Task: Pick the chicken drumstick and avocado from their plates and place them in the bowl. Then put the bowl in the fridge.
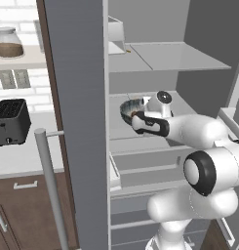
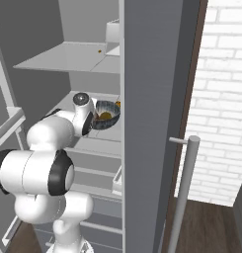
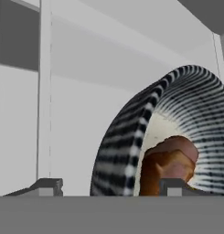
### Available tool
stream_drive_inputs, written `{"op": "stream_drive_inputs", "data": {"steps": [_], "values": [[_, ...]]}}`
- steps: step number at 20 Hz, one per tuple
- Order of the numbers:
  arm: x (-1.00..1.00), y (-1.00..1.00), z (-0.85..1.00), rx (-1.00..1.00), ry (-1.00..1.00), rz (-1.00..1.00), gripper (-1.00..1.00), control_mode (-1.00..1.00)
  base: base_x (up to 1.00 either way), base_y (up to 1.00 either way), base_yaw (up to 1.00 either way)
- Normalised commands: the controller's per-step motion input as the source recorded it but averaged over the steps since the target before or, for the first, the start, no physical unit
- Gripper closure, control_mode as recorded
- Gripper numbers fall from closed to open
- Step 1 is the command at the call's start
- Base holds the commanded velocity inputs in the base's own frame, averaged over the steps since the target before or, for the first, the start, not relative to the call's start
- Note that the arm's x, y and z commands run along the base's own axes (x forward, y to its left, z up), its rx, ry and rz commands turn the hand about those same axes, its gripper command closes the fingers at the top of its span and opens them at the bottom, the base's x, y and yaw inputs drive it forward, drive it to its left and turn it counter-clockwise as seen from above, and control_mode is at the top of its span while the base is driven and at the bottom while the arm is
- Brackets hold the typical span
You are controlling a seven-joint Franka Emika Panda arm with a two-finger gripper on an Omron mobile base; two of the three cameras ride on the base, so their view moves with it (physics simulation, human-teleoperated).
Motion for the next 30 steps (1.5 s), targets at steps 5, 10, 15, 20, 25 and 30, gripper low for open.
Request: {"op": "stream_drive_inputs", "data": {"steps": [5, 10, 15, 20, 25, 30], "values": [[-0.13, 0.04, 0.29, -0.11, -0.09, -0.01, -1.0, -1.0, 0.0, 0.0, 0.0], [-0.42, 0.02, 0.36, -0.12, -0.13, -0.04, -1.0, -1.0, 0.0, 0.0, 0.0], [-0.76, -0.03, 0.57, -0.01, -0.01, -0.07, -1.0, -1.0, 0.0, 0.0, 0.0], [-0.95, -0.14, 0.47, 0.09, 0.04, -0.02, -1.0, -1.0, 0.0, 0.0, 0.0], [-0.98, -0.1, 0.53, 0.14, 0.01, 0.0, -1.0, -1.0, 0.0, 0.0, 0.0], [-0.91, 0.0, 0.56, 0.01, 0.02, -0.04, -1.0, -1.0, 0.0, 0.0, 0.0]]}}
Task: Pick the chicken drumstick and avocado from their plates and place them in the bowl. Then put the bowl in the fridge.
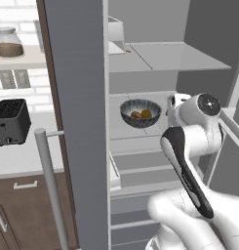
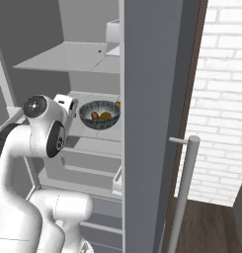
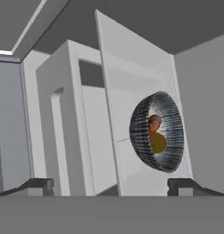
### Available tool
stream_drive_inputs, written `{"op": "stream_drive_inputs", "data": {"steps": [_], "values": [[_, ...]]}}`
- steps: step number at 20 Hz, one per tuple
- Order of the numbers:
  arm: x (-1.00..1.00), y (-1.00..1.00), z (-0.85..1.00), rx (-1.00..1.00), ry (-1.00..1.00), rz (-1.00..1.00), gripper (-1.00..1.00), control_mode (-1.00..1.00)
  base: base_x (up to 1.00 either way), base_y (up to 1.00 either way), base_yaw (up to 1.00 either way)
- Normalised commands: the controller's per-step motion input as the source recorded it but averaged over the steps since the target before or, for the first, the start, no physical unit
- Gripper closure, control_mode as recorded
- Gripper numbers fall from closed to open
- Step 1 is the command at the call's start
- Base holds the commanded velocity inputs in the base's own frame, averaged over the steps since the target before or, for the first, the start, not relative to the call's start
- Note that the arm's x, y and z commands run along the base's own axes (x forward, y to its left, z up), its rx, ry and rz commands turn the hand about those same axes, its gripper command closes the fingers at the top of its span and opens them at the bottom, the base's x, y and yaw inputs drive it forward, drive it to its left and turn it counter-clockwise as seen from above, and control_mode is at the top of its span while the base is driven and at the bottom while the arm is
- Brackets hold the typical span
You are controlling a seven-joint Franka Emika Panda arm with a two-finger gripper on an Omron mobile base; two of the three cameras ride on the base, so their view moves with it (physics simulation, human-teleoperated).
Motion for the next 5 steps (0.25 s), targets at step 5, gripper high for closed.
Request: {"op": "stream_drive_inputs", "data": {"steps": [5], "values": [[-0.71, 0.0, 0.54, 0.0, 0.03, -0.04, -1.0, -1.0, 0.0, 0.0, 0.0]]}}
